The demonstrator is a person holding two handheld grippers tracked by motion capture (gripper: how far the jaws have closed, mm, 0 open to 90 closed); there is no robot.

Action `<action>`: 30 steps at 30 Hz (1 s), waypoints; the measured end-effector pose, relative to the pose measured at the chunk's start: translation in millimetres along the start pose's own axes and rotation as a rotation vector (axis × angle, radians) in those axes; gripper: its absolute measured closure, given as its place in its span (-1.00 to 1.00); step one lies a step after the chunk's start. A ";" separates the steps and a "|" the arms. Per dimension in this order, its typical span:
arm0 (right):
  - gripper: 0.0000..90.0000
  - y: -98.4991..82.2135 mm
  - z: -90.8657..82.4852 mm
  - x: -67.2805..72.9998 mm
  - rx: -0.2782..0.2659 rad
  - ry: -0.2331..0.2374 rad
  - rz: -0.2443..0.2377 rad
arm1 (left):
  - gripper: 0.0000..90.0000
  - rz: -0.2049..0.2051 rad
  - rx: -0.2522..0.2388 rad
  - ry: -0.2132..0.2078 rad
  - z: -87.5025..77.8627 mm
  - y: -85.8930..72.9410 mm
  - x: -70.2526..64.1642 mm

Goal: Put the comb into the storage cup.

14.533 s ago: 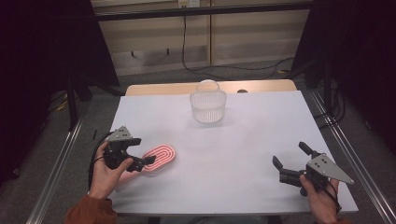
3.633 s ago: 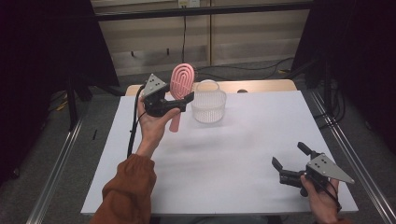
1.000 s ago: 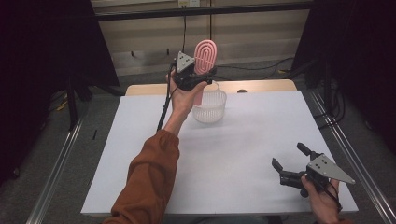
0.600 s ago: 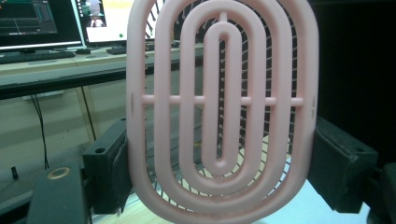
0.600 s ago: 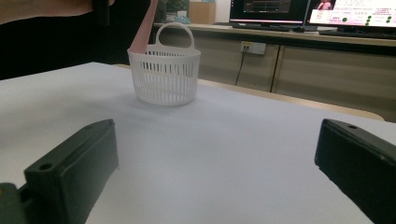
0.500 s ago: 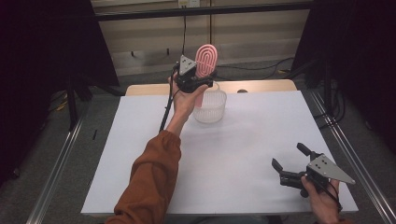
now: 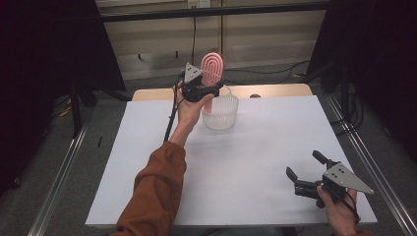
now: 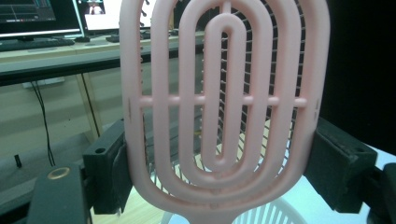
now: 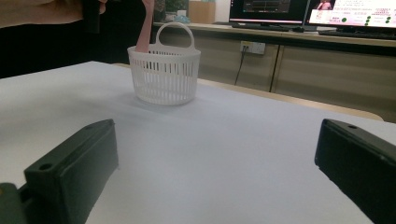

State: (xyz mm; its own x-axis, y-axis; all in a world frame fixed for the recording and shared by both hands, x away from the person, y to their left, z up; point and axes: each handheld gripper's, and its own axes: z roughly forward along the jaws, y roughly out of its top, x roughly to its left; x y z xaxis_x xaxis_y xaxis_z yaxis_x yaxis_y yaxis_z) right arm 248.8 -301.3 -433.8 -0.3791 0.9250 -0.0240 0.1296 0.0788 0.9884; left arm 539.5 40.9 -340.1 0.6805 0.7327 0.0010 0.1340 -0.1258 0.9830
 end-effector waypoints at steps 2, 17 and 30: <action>-1.00 0.1 -0.2 0.3 0.002 -0.002 0.000 | -0.56 0.003 0.002 0.004 -1.6 -1.0 0.8; -1.00 0.1 -0.9 0.1 -0.001 -0.005 0.002 | -0.56 -0.007 0.025 -0.004 -5.4 -9.6 -6.6; -1.00 0.0 -0.1 0.0 0.004 -0.003 -0.005 | -0.56 -0.005 0.036 -0.016 -6.7 -16.8 -12.7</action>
State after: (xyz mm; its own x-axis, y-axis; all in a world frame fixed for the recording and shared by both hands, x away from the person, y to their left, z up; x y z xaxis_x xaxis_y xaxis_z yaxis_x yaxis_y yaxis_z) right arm 248.8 -301.3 -433.7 -0.3766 0.9259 -0.0291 0.1314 0.0845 0.9877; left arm 523.8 38.2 -355.4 0.6912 0.7227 -0.0069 0.1632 -0.1469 0.9756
